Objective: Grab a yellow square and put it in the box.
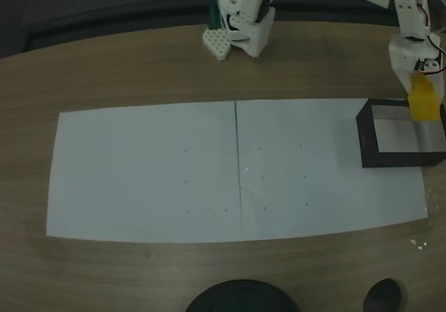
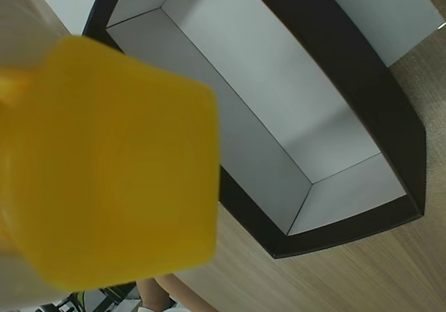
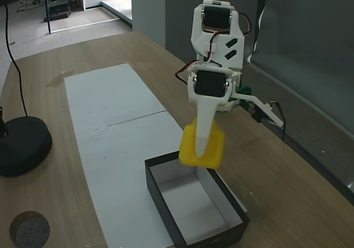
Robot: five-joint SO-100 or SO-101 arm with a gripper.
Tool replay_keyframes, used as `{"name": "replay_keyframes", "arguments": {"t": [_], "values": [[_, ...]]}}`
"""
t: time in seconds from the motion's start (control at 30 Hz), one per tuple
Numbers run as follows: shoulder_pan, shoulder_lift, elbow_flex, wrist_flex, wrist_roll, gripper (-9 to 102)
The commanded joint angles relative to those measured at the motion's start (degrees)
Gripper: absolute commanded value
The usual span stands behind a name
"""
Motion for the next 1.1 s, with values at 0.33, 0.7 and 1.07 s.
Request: {"name": "replay_keyframes", "arguments": {"t": [0.33,0.7,1.07], "values": [[-0.09,1.85,-3.87,-0.35,1.93,34],[-0.18,2.72,-3.78,2.02,-0.88,0],[6.5,30.67,-3.08,16.17,0.53,0]]}}
